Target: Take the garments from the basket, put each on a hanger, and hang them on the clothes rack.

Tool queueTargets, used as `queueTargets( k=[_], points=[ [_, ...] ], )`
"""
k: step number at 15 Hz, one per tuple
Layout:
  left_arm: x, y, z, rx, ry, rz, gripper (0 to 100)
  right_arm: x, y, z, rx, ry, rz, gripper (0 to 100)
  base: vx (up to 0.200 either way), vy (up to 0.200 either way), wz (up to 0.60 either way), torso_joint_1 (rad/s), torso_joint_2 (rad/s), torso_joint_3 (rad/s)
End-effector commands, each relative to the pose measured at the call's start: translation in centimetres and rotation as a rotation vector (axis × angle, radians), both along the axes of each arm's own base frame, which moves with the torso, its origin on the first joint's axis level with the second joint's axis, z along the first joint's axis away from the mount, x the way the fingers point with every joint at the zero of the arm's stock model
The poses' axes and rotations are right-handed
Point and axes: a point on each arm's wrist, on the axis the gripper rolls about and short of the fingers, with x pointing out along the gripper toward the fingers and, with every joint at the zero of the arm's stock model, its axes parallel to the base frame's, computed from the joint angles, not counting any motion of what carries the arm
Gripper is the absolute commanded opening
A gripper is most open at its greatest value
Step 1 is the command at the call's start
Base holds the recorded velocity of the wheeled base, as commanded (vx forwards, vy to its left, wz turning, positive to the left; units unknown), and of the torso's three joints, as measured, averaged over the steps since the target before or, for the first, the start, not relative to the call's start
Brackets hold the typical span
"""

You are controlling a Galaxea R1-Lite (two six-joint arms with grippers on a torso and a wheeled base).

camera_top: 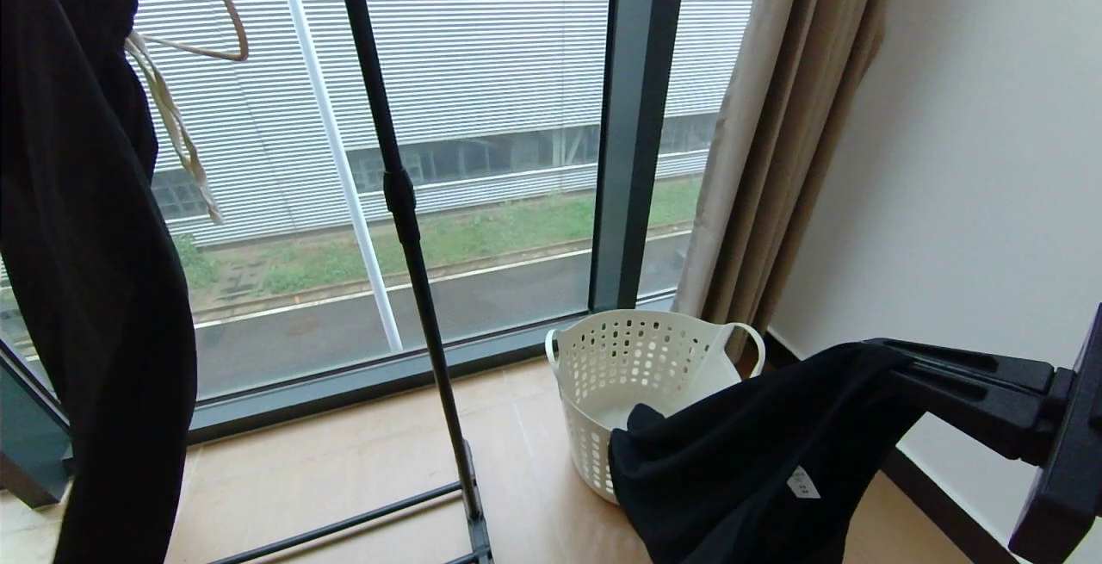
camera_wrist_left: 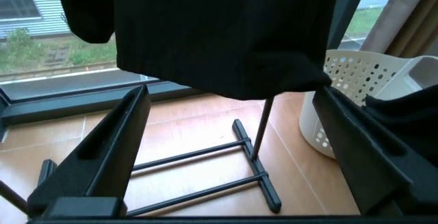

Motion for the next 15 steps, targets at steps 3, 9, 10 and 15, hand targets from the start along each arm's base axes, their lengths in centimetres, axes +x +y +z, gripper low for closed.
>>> queueTargets(
  k=[3,9,10,15],
  points=[
    [0.01,0.0,0.0,0.002,0.002,0.0,100,0.23,0.21,-0.15,-0.004,0.009,-0.003,0,0.0,0.0,0.0,-0.001,0.0,0.152],
    [0.01,0.0,0.0,0.002,0.002,0.0,100,0.5,0.3,-0.28,-0.007,0.019,-0.015,0,0.0,0.0,0.0,0.021,-0.24,-0.211],
    [0.01,0.0,0.0,0.002,0.002,0.0,100,0.5,0.31,-0.27,-0.006,0.018,-0.015,0,0.0,0.0,0.0,0.09,-0.45,-0.344],
    [0.01,0.0,0.0,0.002,0.002,0.002,100,0.55,0.25,-0.33,-0.008,0.02,-0.019,0,0.0,0.0,0.0,0.115,-0.45,-0.342]
  ],
)
